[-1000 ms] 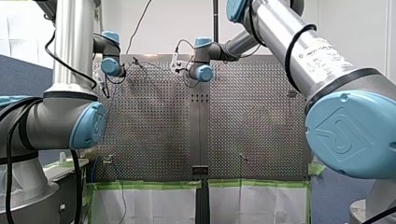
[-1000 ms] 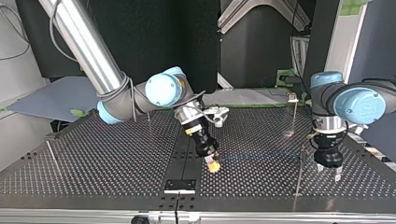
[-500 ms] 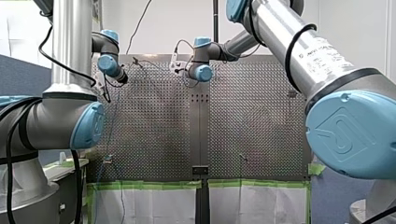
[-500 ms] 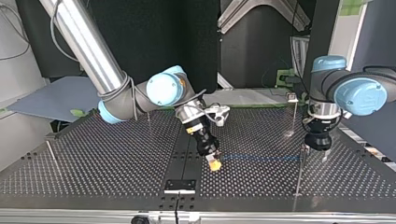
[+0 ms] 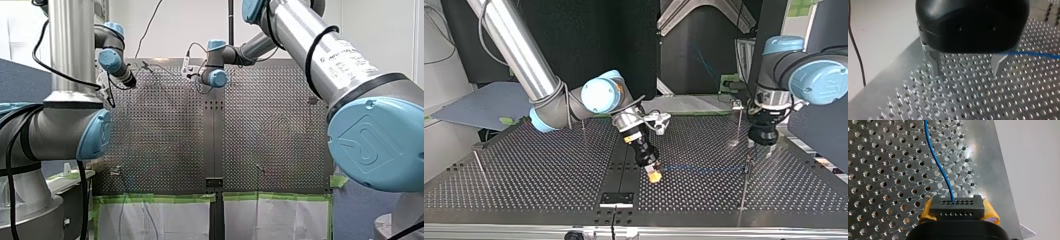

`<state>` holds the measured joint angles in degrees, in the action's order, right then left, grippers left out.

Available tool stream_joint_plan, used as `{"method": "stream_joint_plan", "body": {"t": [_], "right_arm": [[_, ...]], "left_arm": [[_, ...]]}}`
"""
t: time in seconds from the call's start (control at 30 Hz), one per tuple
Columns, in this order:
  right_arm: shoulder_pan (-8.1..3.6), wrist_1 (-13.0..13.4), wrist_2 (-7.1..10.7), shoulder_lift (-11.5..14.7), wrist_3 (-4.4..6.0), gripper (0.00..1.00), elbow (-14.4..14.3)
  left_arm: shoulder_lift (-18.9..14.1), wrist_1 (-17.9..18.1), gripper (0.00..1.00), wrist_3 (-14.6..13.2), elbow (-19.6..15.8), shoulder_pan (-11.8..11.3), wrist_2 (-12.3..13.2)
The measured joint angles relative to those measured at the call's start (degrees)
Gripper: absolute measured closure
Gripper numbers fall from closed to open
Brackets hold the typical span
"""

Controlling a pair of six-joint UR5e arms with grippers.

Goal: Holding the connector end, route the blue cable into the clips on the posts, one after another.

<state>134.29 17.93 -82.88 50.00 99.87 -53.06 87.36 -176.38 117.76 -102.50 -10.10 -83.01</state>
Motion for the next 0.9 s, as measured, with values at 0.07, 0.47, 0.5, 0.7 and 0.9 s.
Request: {"method": "stream_joint_plan", "body": {"t": [0.07, 0.47, 0.5, 0.7, 0.9], "right_arm": [[-0.01, -0.01, -0.01, -0.01, 0.00, 1.00, 0.00], [0.00, -0.04, 0.04, -0.01, -0.01, 1.00, -0.01], [0.00, -0.05, 0.05, -0.01, -0.01, 1.00, 0.00], [-0.06, -0.04, 0.02, 0.00, 0.00, 1.00, 0.00], [-0.21, 0.01, -0.01, -0.01, -0.01, 1.00, 0.00]], "left_arm": [[-0.85, -0.12, 0.00, 0.07, -0.02, 0.09, 0.12], [-5.04, -3.33, 0.00, -2.08, -0.04, 1.21, -0.21], [-5.32, -3.59, 0.00, -2.37, -0.06, 1.35, -0.46], [-7.21, -4.42, 0.00, -3.32, -0.05, 2.22, -2.14], [-8.80, -4.27, 0.00, -4.47, -0.04, 3.37, -2.31]]}}
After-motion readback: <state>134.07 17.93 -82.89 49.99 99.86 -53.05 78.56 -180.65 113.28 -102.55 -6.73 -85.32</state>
